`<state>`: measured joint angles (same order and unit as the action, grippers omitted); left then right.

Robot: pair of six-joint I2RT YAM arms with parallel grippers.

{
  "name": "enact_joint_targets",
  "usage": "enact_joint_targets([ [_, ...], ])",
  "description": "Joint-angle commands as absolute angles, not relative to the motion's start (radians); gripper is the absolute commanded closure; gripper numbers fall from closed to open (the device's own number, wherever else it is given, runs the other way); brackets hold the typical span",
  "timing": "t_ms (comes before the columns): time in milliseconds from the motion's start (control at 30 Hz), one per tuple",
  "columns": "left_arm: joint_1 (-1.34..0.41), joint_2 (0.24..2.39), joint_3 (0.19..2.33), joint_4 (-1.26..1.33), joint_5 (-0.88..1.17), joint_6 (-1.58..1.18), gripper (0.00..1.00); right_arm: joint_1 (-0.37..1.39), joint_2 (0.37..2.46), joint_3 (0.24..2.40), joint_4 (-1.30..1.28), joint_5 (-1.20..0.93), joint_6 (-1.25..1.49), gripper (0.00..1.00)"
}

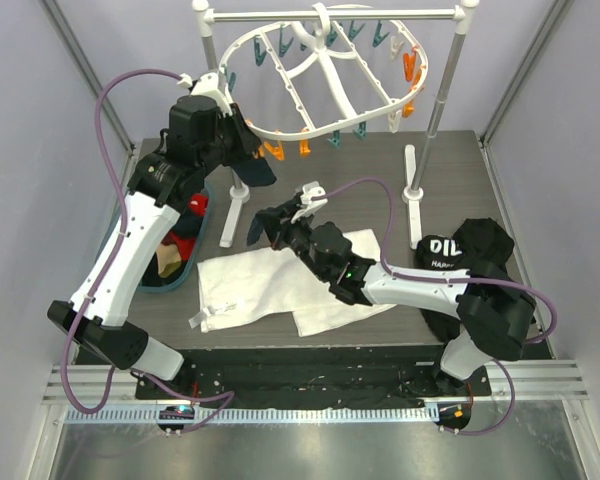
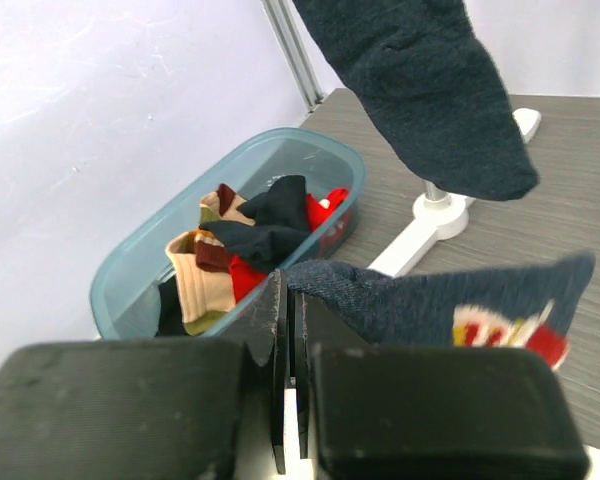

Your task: Remove the socks clipped to the hanger

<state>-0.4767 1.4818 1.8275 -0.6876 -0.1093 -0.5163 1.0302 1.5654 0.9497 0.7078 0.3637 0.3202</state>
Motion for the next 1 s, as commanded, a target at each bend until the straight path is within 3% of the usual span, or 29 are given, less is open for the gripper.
enact_joint_targets([
  [0, -0.477, 1.465, 1.842, -0.652, -0.048, -0.546, 1.0, 1.035, 1.632, 1.018, 0.789, 0.362, 0.377, 0.99],
  [500, -0.477, 1.431, 1.845, -0.632, 0.136, -0.637, 1.0, 1.035, 2.121, 1.511, 0.908, 0.206, 0.399, 0.99],
  [733, -0.476, 1.414, 1.838, -0.632, 0.156, -0.673, 1.0, 1.035, 2.347, 1.891, 0.835, 0.134, 0.347, 0.99],
  [967, -0.477, 1.407, 1.838, -0.614, 0.181, -0.684, 1.0, 1.045, 2.531, 2.109, 0.811, -0.033, 0.53, 0.93],
])
